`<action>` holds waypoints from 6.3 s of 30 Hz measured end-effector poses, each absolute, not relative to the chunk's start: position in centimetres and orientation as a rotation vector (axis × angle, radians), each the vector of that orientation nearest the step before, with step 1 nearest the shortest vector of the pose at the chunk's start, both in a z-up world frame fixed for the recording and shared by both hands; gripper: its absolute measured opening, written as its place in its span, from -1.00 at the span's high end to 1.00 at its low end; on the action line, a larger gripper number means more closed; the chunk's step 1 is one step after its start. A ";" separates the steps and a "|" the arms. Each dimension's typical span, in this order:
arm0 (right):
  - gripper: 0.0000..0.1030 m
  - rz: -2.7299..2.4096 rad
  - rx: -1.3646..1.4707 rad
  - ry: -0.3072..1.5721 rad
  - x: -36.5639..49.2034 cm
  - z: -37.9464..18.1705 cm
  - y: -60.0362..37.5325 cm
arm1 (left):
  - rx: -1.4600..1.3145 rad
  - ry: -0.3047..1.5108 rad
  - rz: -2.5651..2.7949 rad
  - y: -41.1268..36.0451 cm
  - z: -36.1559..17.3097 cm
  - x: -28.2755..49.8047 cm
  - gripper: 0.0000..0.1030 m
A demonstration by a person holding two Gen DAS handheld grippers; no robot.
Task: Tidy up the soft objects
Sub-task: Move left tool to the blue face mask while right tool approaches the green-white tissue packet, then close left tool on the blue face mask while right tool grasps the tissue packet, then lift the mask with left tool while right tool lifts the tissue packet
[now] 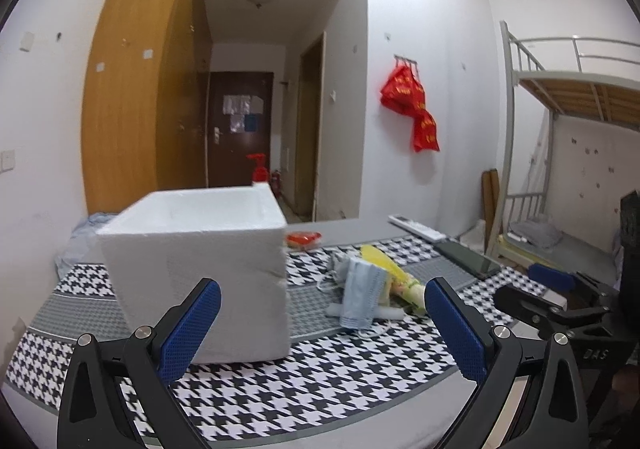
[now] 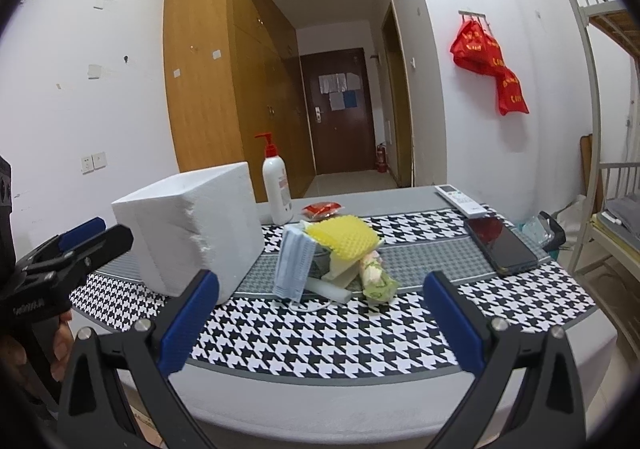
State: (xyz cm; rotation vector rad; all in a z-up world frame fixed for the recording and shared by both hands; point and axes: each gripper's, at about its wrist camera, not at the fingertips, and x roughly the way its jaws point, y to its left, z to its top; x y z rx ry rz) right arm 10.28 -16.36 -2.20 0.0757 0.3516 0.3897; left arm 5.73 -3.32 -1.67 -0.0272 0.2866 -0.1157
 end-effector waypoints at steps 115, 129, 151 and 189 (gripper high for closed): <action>-0.37 0.410 -0.076 0.839 27.9 -8.2 -16.0 | -0.002 0.625 -0.224 -8.9 -8.0 22.3 0.43; 0.32 0.395 -0.121 0.863 28.3 -9.3 -15.3 | -0.065 0.603 -0.246 -7.6 -7.8 21.6 0.61; 0.37 0.341 -0.004 0.779 26.3 -6.9 -17.9 | -0.079 0.481 -0.294 -7.6 -6.4 20.0 0.69; 0.36 0.361 0.103 0.582 19.9 -1.3 -21.3 | -0.004 0.365 -0.280 -8.1 -1.1 16.1 0.69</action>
